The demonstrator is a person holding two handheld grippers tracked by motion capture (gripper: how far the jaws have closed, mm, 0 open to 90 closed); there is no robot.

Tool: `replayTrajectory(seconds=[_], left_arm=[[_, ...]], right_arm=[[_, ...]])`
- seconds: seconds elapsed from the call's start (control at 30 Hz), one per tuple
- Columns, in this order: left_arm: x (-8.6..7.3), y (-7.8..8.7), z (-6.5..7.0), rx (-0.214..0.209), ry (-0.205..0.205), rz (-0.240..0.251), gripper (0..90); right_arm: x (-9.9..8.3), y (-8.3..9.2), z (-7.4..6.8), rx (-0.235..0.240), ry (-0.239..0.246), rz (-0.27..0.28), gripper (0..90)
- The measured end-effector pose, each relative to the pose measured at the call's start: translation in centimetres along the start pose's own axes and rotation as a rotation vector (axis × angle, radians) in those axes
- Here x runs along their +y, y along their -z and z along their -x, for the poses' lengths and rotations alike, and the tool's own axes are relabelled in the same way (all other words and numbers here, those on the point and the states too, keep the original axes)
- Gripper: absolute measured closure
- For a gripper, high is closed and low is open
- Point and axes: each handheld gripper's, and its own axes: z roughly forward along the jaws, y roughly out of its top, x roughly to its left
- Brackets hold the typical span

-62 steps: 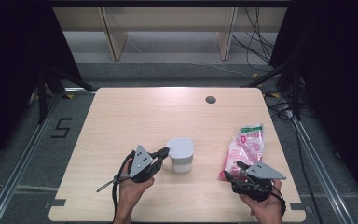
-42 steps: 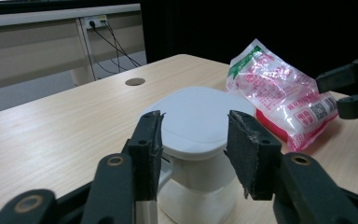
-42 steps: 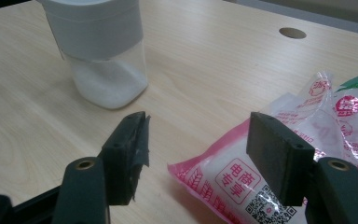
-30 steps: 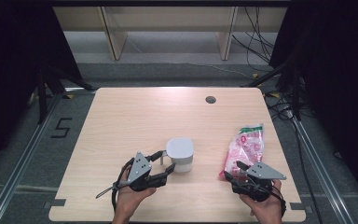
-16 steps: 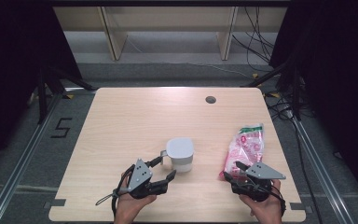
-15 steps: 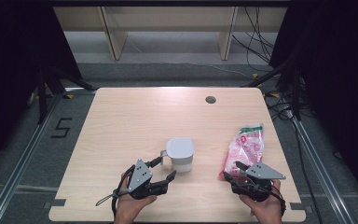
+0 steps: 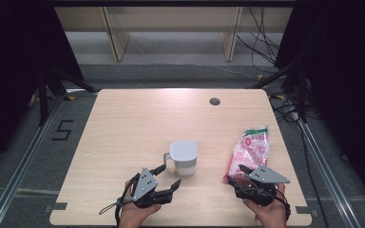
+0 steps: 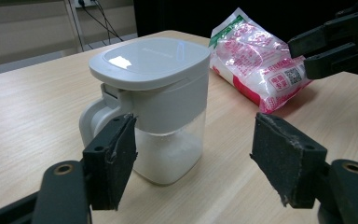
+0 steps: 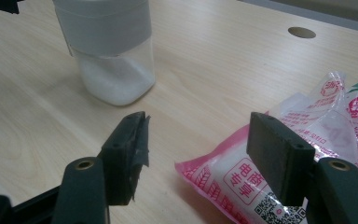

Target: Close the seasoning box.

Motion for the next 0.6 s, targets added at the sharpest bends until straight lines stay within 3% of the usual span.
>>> replayTrajectory(seconds=[0.1, 0.13, 0.2, 0.33, 0.4, 0.47, 0.6], left_arm=[[-0.1, 0.0, 0.2, 0.002, 0.003, -0.008, 29.9], [-0.1, 0.0, 0.1, -0.005, -0.028, -0.012, 29.9], [-0.2, -0.1, 0.4, -0.008, 0.005, -0.007, 30.0], [-0.4, 0.0, 0.6, -0.008, -0.004, -0.024, 30.0], [-0.6, -0.1, 0.4, -0.016, -0.036, -0.018, 29.9], [-0.9, -0.2, 0.8, -0.012, 0.001, -0.025, 29.6], [-1.4, -0.3, 1.0, -0.021, -0.007, -0.042, 27.6]], right_arm=[[0.0, 0.0, 0.0, -0.001, 0.0, 0.002, 38.9], [0.0, 0.0, 0.0, -0.005, 0.0, -0.001, 38.9], [0.0, 0.1, 0.0, -0.006, 0.003, 0.0, 38.8], [0.0, 0.1, 0.0, -0.005, 0.005, -0.001, 38.8], [0.0, 0.1, 0.0, -0.005, 0.005, -0.001, 38.8], [0.0, 0.1, -0.1, -0.004, 0.005, -0.002, 38.8], [0.0, 0.1, -0.1, 0.001, 0.004, -0.003, 38.6]])
